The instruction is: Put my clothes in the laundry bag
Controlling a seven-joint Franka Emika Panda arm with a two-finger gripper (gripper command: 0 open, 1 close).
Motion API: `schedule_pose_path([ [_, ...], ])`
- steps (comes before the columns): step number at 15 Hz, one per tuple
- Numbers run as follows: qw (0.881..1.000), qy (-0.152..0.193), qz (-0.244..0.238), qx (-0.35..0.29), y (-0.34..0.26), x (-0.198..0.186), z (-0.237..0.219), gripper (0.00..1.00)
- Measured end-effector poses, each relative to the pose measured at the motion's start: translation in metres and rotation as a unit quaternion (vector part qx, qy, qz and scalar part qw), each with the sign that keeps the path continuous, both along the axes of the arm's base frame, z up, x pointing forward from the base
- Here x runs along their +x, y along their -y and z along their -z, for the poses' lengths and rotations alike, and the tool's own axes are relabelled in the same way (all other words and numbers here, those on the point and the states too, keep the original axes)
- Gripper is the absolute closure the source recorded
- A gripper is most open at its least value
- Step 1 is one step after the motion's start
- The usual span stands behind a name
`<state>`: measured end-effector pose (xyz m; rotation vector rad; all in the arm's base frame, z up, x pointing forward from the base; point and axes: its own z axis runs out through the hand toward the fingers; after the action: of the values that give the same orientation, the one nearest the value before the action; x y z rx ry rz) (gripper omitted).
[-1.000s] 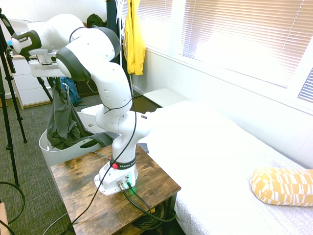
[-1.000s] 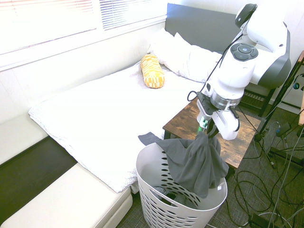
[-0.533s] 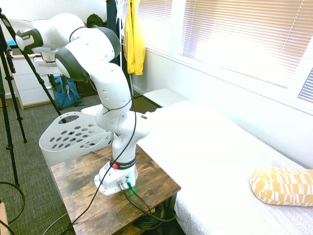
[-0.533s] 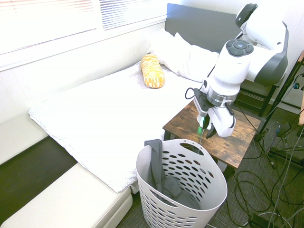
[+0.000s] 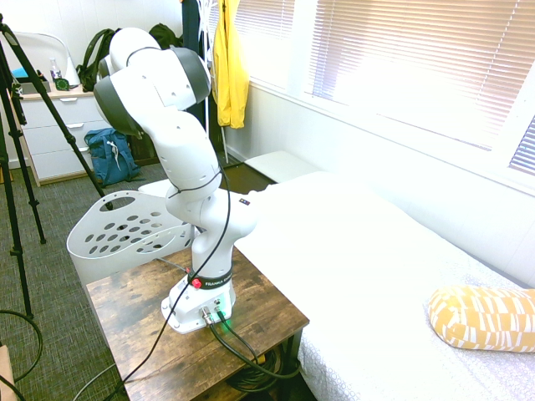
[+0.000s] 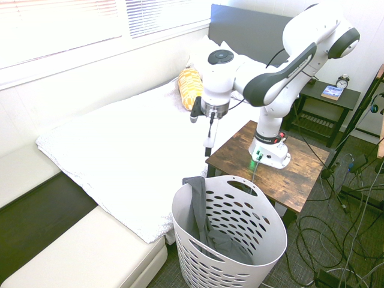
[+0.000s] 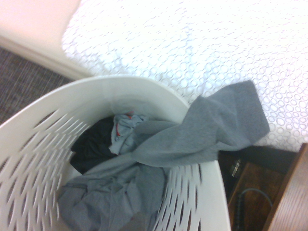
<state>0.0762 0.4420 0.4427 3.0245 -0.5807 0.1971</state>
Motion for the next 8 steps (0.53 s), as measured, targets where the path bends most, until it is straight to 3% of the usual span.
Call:
schedule_pose_path([
  [4,0.995,-0.022,0.095,-0.001,0.05,0.119,0.083,0.0],
  [8,0.98,-0.093,0.173,0.006,0.083,0.178,0.163,0.0],
])
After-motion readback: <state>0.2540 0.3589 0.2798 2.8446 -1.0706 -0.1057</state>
